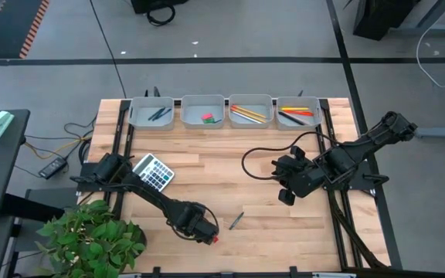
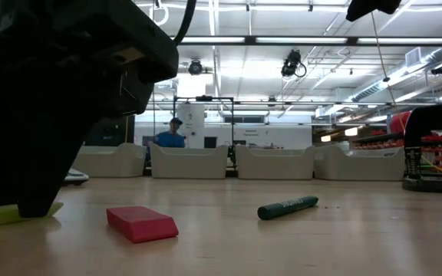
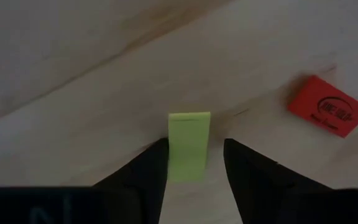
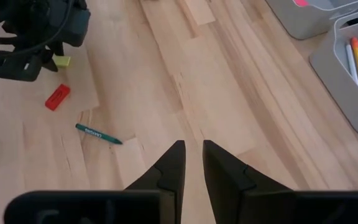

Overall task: Sort crayons/erasers/pens/pencils in bins
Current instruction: Put the yellow eraser into the gray bin

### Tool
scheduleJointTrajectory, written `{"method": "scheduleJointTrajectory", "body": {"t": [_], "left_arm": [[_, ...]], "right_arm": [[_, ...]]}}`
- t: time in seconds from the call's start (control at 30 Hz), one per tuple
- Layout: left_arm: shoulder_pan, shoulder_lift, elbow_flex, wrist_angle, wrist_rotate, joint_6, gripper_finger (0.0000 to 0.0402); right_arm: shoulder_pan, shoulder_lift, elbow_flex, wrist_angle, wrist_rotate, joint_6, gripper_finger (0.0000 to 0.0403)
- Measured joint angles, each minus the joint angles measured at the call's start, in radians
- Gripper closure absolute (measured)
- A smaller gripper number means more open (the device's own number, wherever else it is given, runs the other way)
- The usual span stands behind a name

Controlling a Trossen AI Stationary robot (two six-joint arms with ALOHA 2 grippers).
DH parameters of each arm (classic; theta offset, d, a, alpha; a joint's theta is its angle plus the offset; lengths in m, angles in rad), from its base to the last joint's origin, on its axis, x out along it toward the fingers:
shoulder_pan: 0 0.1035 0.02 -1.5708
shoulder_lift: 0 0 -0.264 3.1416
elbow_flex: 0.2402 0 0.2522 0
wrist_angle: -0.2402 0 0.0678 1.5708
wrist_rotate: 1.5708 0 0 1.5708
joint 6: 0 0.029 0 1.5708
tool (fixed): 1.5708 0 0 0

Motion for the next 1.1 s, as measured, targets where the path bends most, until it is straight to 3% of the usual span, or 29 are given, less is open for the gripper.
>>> {"method": "scheduleJointTrajectory", "body": {"t": [0.27,0.77,1.1], "left_arm": [[0.0,0.0,-0.002,0.019,-0.001,-0.057,0.0277],[0.024,-0.016,-0.002,0.049,0.033,-0.001,0.0316],[0.134,-0.108,-0.001,0.061,0.039,0.223,0.0314]], "right_arm": [[0.0,0.0,0.0,0.0,-0.001,-0.017,0.0338],[0.0,0.0,0.0,-0.001,-0.01,-0.01,0.0338],[0.0,0.0,0.0,-0.002,-0.034,-0.012,0.0338]]}}
